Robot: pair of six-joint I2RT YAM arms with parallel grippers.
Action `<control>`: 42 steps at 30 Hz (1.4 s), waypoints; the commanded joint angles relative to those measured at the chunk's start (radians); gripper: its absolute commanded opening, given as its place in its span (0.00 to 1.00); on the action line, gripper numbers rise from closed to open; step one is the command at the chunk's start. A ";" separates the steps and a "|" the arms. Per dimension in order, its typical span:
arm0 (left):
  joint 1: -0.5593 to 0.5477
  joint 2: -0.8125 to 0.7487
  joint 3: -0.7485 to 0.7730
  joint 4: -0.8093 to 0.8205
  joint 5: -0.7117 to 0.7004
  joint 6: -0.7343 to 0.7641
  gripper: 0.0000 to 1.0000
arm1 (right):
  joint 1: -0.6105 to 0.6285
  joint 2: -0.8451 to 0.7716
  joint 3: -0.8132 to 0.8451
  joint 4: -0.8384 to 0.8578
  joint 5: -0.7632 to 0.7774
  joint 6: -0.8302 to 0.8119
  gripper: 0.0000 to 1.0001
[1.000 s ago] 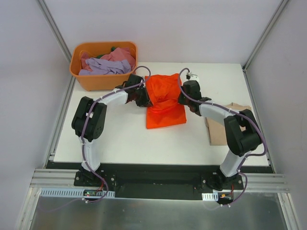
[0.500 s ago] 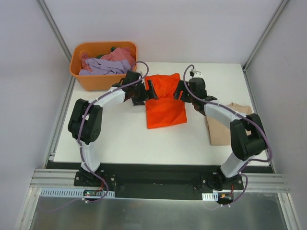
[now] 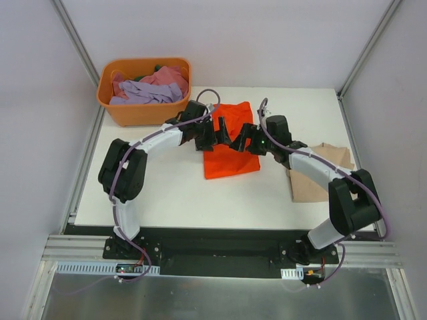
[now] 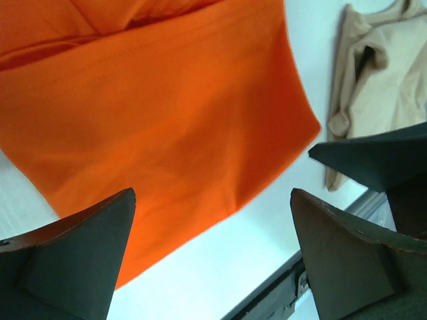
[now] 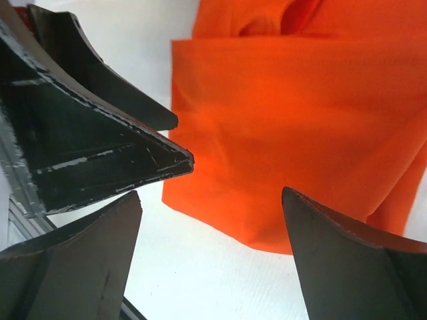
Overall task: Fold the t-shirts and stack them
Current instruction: Fold the folded rectangular tshirt in 1/3 of the way
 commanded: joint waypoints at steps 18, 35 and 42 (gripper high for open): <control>0.005 0.096 -0.014 0.002 0.077 0.045 0.99 | -0.031 -0.091 -0.174 -0.180 0.191 -0.001 0.98; -0.151 -0.414 -0.468 -0.022 -0.262 -0.027 0.95 | -0.045 -0.665 -0.550 0.004 0.352 -0.098 0.96; -0.150 -0.287 -0.436 -0.001 -0.319 -0.093 0.73 | -0.045 -0.562 -0.515 -0.023 0.232 -0.050 0.96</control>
